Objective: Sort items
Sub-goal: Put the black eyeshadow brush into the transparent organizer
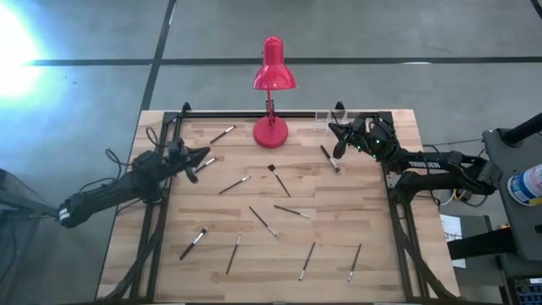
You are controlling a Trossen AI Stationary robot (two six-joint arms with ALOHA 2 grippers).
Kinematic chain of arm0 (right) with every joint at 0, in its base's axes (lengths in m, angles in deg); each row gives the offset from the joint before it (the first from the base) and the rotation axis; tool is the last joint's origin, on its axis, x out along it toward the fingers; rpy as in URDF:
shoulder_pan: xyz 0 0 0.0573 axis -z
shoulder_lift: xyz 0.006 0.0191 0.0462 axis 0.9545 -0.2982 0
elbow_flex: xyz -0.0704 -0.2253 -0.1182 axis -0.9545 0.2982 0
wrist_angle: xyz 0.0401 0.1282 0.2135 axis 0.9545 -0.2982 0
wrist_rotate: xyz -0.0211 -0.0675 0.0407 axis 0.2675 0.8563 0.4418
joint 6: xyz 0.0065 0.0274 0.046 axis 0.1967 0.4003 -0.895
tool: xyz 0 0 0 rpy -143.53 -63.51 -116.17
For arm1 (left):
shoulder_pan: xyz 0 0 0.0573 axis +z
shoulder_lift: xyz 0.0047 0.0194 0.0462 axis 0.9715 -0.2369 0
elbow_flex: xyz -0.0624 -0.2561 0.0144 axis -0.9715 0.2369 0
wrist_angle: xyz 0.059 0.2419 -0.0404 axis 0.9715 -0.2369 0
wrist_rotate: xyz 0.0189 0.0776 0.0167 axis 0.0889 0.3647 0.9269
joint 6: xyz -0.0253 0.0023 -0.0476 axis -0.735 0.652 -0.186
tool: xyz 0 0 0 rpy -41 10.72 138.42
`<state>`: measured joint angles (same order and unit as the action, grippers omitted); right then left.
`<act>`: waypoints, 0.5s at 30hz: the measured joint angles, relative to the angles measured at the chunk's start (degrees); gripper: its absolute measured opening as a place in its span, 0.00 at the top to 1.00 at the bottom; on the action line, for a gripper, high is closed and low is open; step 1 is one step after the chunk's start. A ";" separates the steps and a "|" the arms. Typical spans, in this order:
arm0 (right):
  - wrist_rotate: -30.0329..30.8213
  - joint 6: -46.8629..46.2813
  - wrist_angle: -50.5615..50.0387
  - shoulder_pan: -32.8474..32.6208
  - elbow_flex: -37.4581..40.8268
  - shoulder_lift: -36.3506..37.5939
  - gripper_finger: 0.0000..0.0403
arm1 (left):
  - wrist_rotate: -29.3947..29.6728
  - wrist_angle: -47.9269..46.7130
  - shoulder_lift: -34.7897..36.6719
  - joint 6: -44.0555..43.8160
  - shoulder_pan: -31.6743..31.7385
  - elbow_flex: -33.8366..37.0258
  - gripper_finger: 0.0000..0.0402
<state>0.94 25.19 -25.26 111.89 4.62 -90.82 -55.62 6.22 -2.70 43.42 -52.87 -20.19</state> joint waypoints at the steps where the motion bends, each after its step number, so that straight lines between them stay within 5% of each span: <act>1: 0.00 0.98 0.01 0.00 0.00 0.00 0.98 | 0.02 1.14 0.00 0.30 0.01 0.00 1.00; 15: 0.00 5.81 0.29 0.00 0.00 0.00 0.98 | -2.36 8.47 -3.35 -3.49 -0.03 0.00 1.00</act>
<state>0.94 31.00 -24.97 111.89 4.62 -90.82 -57.98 14.69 -6.06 39.94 -52.90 -20.19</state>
